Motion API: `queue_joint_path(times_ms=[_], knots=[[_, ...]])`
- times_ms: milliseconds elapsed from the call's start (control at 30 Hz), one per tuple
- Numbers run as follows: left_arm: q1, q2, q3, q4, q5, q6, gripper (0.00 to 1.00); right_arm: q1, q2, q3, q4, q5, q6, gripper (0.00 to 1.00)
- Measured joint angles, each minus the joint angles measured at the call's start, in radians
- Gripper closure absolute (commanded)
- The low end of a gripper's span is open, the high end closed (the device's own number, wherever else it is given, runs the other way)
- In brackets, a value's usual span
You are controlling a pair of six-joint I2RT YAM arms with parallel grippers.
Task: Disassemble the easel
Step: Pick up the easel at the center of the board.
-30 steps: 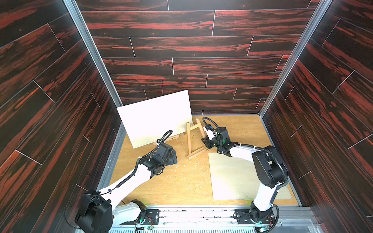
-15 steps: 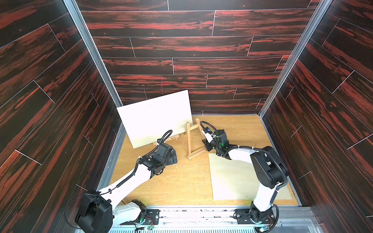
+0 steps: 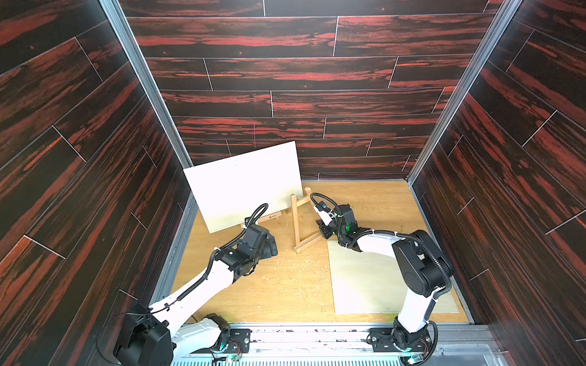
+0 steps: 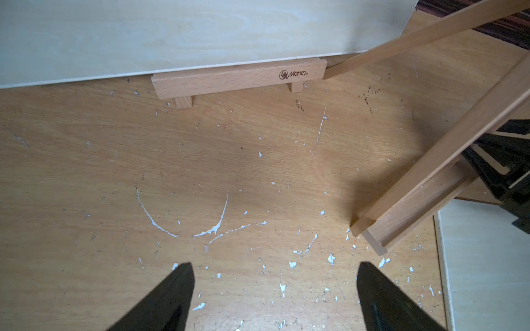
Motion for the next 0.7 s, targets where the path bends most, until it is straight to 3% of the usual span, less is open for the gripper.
queue_joint_path(times_ms=[267, 700], knots=[[0.02, -0.001, -0.002, -0.001, 0.008, -0.003, 0.09, 0.024, -0.047, -0.008, -0.047, 0.017, -0.022, 0.89], [0.171, -0.003, 0.046, -0.005, 0.103, 0.025, 0.12, 0.068, -0.211, -0.018, -0.163, 0.022, -0.035, 0.91]])
